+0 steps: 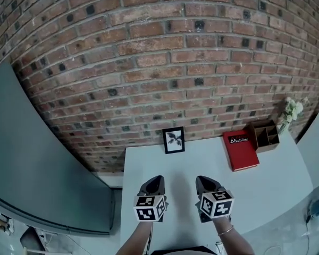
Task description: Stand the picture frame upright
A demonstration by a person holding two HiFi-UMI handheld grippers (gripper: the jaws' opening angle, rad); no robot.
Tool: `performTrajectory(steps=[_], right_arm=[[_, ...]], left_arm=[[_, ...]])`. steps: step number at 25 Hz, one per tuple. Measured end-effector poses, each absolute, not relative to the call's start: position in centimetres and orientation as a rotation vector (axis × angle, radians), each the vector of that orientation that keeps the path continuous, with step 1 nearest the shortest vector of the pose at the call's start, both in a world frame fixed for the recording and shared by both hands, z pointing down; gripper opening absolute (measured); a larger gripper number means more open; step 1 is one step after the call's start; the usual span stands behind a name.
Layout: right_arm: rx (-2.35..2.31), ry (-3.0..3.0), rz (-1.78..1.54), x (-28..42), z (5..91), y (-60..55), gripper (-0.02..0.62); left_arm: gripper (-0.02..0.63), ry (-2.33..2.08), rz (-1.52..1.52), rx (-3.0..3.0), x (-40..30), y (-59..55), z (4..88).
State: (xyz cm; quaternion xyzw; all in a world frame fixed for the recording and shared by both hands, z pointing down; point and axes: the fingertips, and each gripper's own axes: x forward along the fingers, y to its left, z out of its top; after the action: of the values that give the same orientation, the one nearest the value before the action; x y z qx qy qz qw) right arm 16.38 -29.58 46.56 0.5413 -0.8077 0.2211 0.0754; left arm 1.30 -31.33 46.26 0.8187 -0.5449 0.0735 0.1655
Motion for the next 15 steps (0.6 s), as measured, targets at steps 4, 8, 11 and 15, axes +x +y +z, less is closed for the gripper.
performTrajectory(steps=[4,8,11,15], right_arm=[[1.623,-2.415,0.637,16.0,46.4,-28.1,0.003],[1.616,-2.399,0.649,15.9,47.0,-26.8,0.003],[1.615,-2.386,0.656,15.6,47.7,-26.2,0.003],[1.612,-2.372,0.653,15.2,47.9,-25.5,0.003]], left_arm=[[-0.003,-1.556,0.219,2.309,0.4,-29.5,46.9],[-0.003,-1.556,0.222,2.275,-0.2,-28.1,47.8],[-0.003,-1.554,0.225,2.259,-0.8,-27.4,48.5],[-0.003,-1.552,0.241,2.22,-1.7,-26.5,49.3]])
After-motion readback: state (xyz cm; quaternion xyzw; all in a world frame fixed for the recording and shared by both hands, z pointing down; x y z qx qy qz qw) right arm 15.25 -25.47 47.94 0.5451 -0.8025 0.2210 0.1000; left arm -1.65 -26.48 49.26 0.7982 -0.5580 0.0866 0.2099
